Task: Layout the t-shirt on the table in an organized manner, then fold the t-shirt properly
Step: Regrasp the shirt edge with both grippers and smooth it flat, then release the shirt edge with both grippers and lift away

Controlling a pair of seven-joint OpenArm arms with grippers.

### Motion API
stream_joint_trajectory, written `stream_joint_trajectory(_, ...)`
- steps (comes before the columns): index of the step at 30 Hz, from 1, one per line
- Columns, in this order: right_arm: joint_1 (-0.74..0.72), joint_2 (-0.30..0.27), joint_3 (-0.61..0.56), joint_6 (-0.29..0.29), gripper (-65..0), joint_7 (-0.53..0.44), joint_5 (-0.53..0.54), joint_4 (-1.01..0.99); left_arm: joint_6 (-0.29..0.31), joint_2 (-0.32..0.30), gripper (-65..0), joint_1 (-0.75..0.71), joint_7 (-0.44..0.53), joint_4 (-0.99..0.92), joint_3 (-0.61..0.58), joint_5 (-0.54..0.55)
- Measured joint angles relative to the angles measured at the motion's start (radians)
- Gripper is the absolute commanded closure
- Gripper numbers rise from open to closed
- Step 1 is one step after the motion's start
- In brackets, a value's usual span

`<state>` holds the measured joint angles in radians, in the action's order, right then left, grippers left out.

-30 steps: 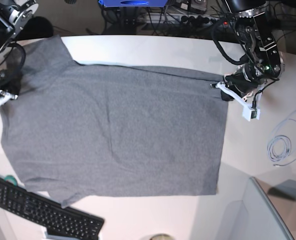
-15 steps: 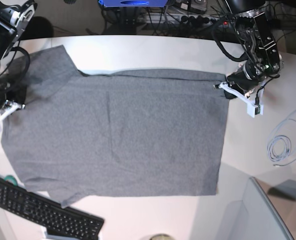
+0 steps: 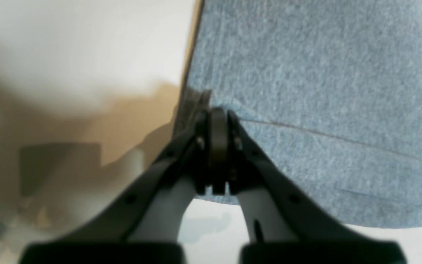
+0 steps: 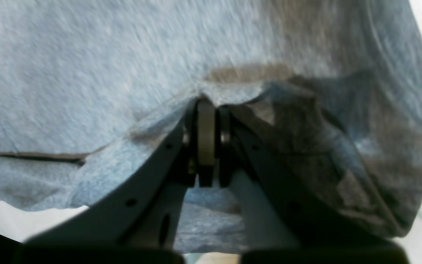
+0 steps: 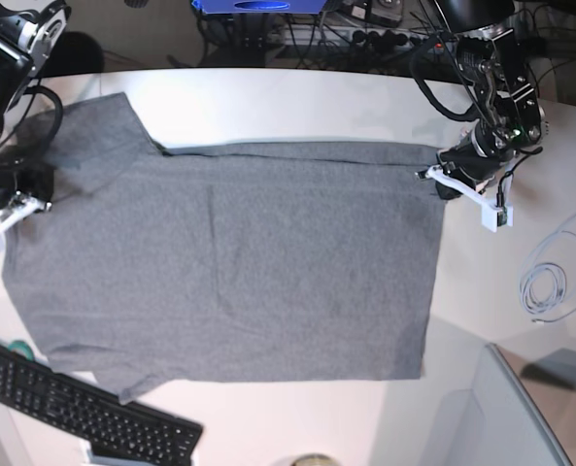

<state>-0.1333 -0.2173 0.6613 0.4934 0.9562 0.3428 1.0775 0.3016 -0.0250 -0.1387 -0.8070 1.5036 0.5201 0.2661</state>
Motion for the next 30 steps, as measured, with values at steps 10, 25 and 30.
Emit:
stream_joint_trajectory(10, 0.000, 0.014, 0.028, 0.002, -32.4, -0.003, 0.003, 0.031, 0.000, 0.001, 0.0, 0.000, 0.000, 0.000, 0.002, 0.001)
stream_joint_trajectory(25, 0.274, 0.185, 0.153, 0.156, -35.6, -0.003, 0.016, 0.592, -0.002, 0.005, -48.1, 0.010, 0.002, 0.036, 0.089, 0.012)
stream_joint_trajectory(30, 0.308, 0.251, 0.362, 0.194, -35.9, 0.004, -0.001, 0.592, 0.013, 0.006, -48.1, -0.021, 0.003, 0.069, 0.307, 0.011)
